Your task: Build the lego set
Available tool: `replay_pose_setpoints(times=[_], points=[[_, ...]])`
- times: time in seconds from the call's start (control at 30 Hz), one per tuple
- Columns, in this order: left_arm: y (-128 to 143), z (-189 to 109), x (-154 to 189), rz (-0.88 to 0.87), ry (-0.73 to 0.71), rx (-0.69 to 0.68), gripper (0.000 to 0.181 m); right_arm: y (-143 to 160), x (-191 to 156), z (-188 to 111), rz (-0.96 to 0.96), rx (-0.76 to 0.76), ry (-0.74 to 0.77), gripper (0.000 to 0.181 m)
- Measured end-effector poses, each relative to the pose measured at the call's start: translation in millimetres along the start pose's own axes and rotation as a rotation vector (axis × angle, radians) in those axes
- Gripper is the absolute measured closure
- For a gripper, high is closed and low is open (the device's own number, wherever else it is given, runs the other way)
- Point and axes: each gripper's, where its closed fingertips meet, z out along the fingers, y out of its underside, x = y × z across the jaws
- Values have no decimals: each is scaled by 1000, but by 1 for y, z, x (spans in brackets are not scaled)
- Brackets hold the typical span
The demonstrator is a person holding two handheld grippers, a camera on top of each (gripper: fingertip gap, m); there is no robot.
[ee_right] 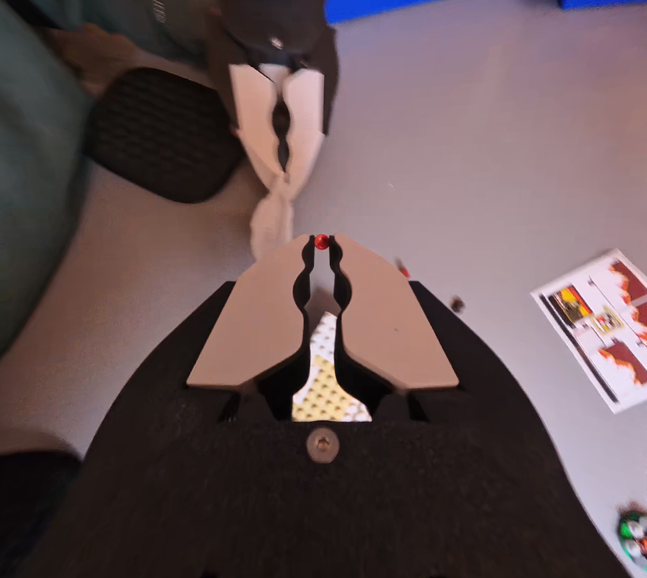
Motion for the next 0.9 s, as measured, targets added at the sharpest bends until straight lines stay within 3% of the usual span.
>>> replay_pose_setpoints(times=[0.1, 0.23, 0.43, 0.57, 0.7, 0.77, 0.9], points=[[-1, 2, 4, 2, 1, 1, 181, -8, -27, 1, -45, -39, -52, 173], [-1, 3, 6, -3, 0, -1, 181, 5, -35, 19, -77, -129, -49, 172], [-1, 2, 5, -1, -4, -1, 181, 2, -36, 19, -71, -102, -56, 164], [0, 2, 5, -3, -1, -7, 181, -3, -3, 7, -9, -52, 21, 165], [0, 2, 7, 2, 3, -15, 181, 40, 53, 25, 57, -202, 129, 164], [1, 1, 7, 3, 4, -16, 181, 58, 65, 41, 77, -254, 116, 163], [1, 1, 6, -3, 11, -18, 181, 61, 66, 60, 98, -256, 58, 164]])
